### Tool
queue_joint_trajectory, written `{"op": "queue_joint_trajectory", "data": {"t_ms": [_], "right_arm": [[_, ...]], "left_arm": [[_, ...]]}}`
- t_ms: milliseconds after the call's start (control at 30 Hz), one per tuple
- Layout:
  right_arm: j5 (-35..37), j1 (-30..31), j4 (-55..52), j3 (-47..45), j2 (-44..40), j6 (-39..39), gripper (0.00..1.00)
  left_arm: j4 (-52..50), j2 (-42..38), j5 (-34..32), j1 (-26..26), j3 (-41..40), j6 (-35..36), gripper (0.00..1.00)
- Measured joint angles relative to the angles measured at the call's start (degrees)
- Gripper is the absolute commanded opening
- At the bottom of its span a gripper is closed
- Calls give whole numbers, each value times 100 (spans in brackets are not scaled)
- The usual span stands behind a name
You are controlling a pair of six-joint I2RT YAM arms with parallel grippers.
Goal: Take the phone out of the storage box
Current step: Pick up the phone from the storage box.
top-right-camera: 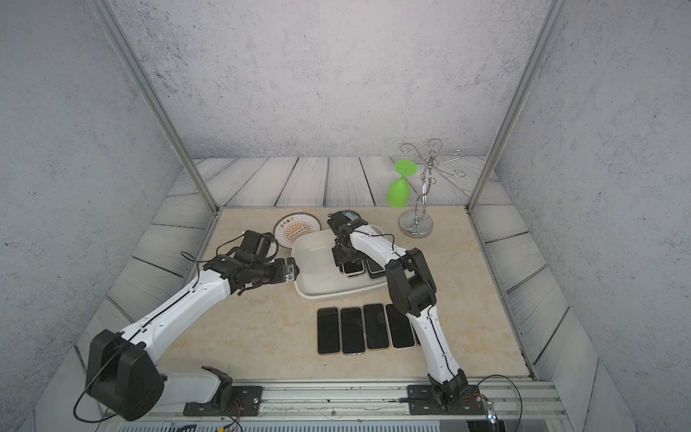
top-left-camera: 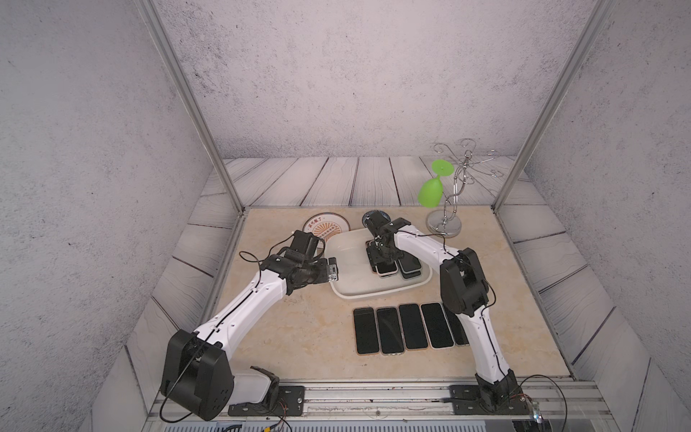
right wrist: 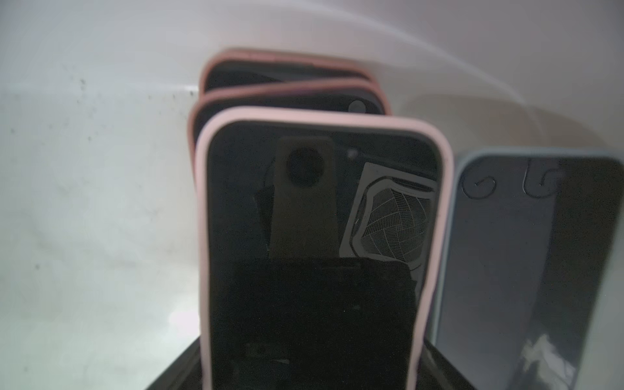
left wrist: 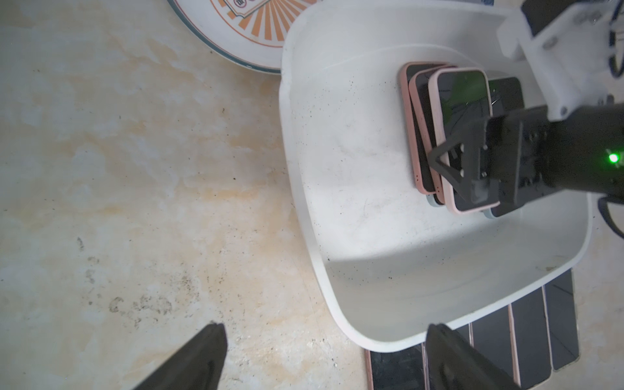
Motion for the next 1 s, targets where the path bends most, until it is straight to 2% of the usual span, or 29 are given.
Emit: {"op": "queue_joint_trajectory", "data": {"t_ms": [200, 300, 400, 533, 900, 1000], "right_arm": [[-389, 0, 138, -557, -1349, -201, 10], [-616, -4, 258, -734, -1858, -299, 9], [-800, -2, 393, -1130, -2238, -363, 8], [-1040, -2, 426, -1528, -2380, -400, 8], [-1578, -2, 684, -2085, -2702, -356, 8], [-1665, -4, 774, -2153, -2855, -284, 8]], "left_arm": [[1268, 103, 1152, 170, -68, -608, 98], [1980, 560, 1775, 107, 201, -1110, 98], [2588, 1054, 2105, -22, 483, -1578, 98], [2973, 1508, 2253, -245, 717, -1969, 99], [3257, 2297, 2218, -511, 905, -2376, 75], [3327, 2402, 2225, -529, 992, -2474, 72]]}}
